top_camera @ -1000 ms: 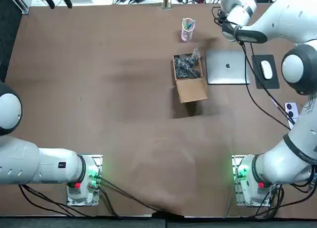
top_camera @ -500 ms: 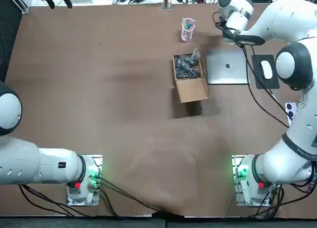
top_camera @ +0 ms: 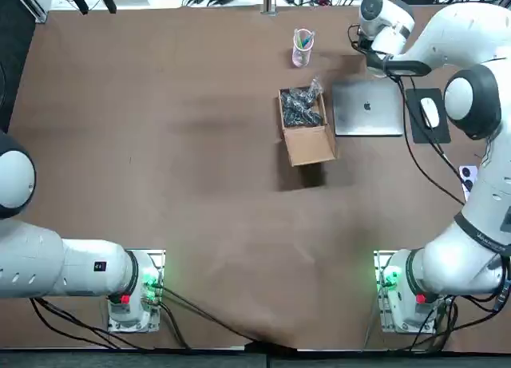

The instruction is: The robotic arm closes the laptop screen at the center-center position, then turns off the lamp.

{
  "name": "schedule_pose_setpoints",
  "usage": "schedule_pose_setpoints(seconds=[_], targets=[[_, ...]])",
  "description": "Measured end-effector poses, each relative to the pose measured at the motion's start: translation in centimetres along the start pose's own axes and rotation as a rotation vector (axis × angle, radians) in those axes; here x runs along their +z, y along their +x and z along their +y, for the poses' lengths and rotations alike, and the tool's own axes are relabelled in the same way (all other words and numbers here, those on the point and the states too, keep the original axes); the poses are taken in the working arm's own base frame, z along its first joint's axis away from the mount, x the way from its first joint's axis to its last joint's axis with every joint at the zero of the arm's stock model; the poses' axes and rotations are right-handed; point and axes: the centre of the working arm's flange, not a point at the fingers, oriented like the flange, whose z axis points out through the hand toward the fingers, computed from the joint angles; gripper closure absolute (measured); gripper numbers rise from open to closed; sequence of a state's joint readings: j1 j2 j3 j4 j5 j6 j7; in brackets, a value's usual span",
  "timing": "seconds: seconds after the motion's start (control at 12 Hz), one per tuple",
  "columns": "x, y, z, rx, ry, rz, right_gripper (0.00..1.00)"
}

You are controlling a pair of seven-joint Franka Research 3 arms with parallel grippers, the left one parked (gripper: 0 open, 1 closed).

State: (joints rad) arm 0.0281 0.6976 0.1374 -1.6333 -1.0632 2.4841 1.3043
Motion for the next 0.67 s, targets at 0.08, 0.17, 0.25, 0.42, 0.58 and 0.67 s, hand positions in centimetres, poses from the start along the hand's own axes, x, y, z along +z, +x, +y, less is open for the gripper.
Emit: schedule_pose_setpoints(seconds=[0.08,0.17,0.25,0.42,0.58,0.67], targets=[[0.2,0.1,0.2,0.003,0.004,-0.001,0.98],[0.3,0.1,0.2,0.004,0.008,-0.001,0.98],[0.3,0.0,0.1,0.003,0.012,-0.001,0.98],[0.4,-0.2,-0.1,0.001,0.022,-0.002,0.98],[0.9,-0.4,-0.2,0.0,0.041,-0.003,0.98],[1.3,-0.5,-0.1,0.002,0.053,-0.001,0.98]])
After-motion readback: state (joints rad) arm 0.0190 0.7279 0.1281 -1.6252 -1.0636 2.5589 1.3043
